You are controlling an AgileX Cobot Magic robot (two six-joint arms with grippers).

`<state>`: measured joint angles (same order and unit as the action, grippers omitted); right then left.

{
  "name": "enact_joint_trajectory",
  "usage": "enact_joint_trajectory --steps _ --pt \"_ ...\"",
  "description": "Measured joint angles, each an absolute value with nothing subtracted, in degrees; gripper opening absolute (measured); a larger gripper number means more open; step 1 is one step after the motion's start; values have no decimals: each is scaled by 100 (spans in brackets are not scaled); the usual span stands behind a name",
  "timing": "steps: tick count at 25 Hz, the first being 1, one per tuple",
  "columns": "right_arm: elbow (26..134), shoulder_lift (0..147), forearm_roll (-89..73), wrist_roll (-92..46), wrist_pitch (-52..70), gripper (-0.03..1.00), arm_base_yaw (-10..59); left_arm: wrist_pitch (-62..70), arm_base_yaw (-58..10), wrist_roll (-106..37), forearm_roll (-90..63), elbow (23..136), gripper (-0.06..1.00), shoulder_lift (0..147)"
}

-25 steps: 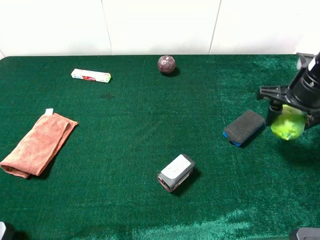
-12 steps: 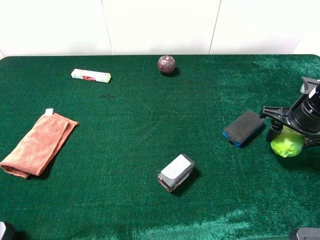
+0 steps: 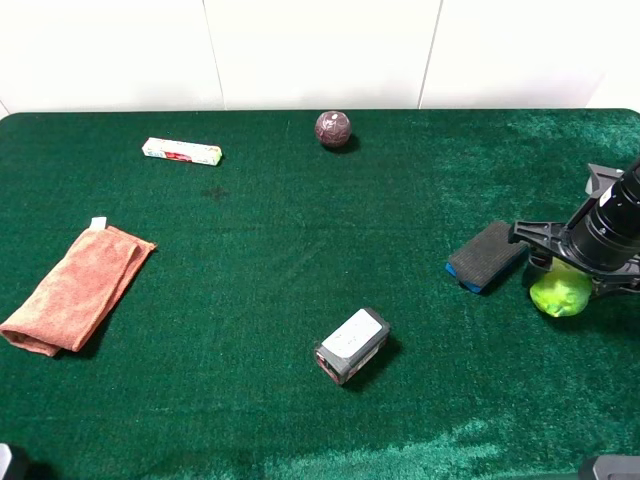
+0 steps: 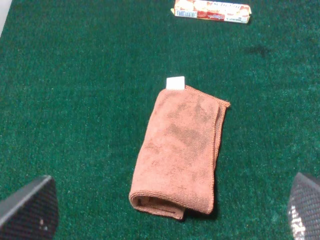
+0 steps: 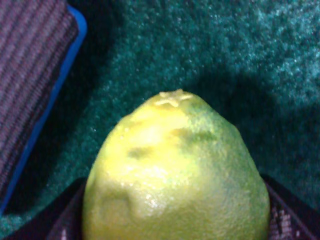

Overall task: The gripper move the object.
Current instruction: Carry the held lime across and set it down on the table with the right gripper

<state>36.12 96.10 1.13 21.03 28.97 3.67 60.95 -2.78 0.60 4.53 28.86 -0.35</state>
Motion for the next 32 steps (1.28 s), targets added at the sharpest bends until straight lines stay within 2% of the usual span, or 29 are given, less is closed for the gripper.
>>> enact_joint_trajectory --steps 9,12,15,32 --pt "3612 9610 133 2090 2883 49 367 6095 -278 60 453 2886 92 -35" --pt "3612 9610 155 2090 2893 63 367 6095 -278 60 453 2886 92 -35" --pt "3612 9610 155 2090 2946 68 367 6095 -278 60 453 2886 92 -35" --pt "3607 9257 159 2089 3334 70 367 6095 -278 60 453 2886 92 -35"
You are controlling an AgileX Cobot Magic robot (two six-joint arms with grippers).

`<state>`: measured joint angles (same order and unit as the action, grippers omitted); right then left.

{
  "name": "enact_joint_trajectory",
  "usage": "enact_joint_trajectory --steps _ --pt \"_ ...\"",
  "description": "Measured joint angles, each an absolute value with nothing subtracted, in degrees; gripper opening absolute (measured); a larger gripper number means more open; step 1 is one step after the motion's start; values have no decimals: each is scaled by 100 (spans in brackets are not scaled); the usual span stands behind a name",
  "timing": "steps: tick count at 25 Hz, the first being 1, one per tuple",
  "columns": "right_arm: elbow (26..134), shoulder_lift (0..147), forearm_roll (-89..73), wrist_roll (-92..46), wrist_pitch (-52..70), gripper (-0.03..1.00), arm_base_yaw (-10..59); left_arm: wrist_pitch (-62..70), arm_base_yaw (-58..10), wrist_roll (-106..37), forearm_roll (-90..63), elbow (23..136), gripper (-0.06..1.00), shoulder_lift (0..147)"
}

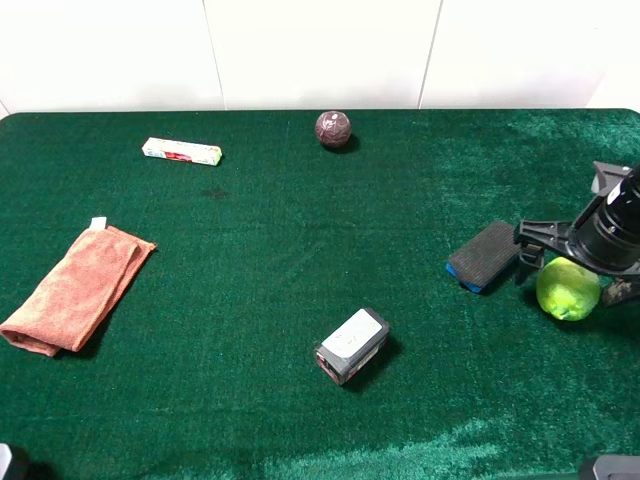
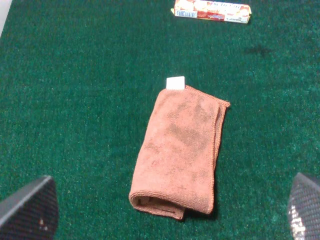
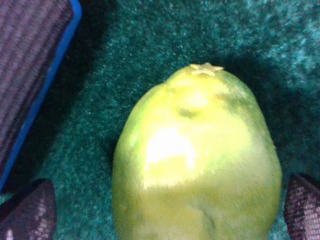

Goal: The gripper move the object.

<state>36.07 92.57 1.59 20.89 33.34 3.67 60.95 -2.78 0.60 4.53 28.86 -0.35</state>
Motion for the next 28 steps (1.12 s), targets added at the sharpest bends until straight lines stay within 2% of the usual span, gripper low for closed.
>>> enact_joint_trajectory --steps 9,14,22,28 --pt "3612 8009 159 2089 4092 70 367 6095 -278 60 453 2886 92 -35" --pt "3804 6889 154 2089 5017 70 367 6095 -278 60 453 2886 92 -35" --pt "4691 5350 154 1667 6750 70 367 6095 -278 60 453 2886 92 -35" --pt "4905 4366 0 1328 6951 70 367 6095 -278 60 453 2886 92 -35"
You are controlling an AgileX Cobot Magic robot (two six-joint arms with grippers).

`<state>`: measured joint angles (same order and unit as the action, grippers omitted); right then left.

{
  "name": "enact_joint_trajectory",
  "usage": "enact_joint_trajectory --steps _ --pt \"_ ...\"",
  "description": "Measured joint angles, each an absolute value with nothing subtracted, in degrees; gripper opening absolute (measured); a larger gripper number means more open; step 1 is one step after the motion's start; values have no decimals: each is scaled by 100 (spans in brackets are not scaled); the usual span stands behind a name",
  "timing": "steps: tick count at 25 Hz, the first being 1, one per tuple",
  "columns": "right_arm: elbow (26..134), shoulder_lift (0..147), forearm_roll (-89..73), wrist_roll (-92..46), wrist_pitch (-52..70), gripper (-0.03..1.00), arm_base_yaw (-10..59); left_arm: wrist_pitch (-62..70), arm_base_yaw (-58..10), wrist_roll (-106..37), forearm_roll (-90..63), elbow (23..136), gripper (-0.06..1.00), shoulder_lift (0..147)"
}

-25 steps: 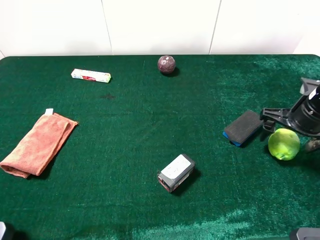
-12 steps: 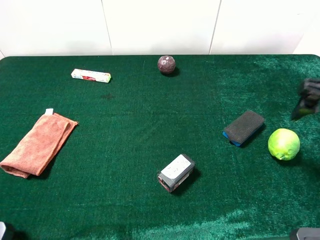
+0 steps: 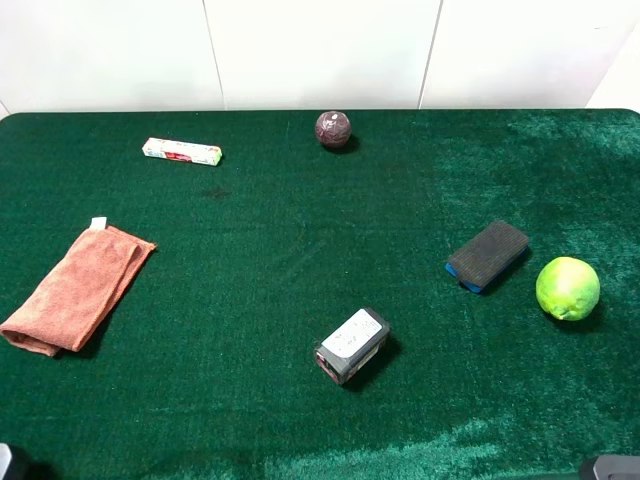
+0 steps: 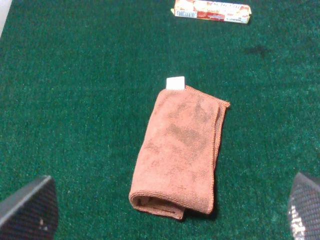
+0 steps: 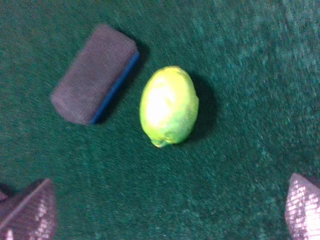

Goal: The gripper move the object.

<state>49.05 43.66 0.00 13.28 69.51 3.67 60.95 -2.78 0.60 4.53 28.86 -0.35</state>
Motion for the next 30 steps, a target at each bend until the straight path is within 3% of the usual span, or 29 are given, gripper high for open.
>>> enact_joint_trajectory --steps 20,25,30 --pt "4874 1880 288 181 6980 70 367 6095 -278 60 453 2886 92 -35" --pt "4286 1132 497 176 6896 70 367 6095 -278 60 453 2886 92 -35" --pt "3448 191 477 433 6054 70 367 6095 -278 60 453 2886 92 -35"
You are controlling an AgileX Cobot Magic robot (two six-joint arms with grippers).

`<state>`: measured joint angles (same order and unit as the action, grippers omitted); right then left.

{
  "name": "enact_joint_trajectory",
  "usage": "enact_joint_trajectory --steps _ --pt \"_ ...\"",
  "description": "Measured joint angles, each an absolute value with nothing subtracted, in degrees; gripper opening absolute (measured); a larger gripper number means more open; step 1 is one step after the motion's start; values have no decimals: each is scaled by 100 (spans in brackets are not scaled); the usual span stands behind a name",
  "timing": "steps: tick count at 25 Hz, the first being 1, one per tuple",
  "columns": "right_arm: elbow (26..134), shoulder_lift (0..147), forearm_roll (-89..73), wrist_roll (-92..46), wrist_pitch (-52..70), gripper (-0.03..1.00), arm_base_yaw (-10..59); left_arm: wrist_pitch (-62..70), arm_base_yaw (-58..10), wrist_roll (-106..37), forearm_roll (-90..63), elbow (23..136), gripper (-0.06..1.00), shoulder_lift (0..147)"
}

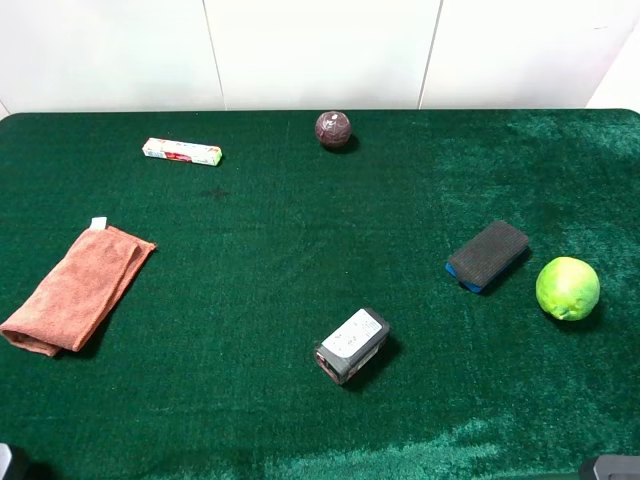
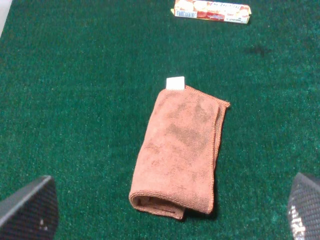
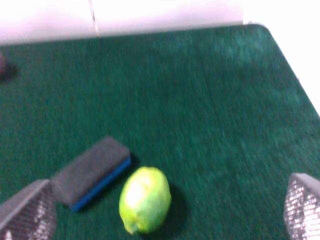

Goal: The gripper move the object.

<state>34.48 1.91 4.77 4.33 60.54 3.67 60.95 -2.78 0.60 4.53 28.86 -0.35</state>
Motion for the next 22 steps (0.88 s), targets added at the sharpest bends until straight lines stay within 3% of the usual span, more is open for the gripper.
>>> enact_joint_trajectory --steps 8,22 --pt "2852 -35 279 636 5808 70 367 6095 -278 60 453 2886 92 -35" --pt "2842 -35 279 636 5814 70 367 6095 -278 60 453 2886 92 -35"
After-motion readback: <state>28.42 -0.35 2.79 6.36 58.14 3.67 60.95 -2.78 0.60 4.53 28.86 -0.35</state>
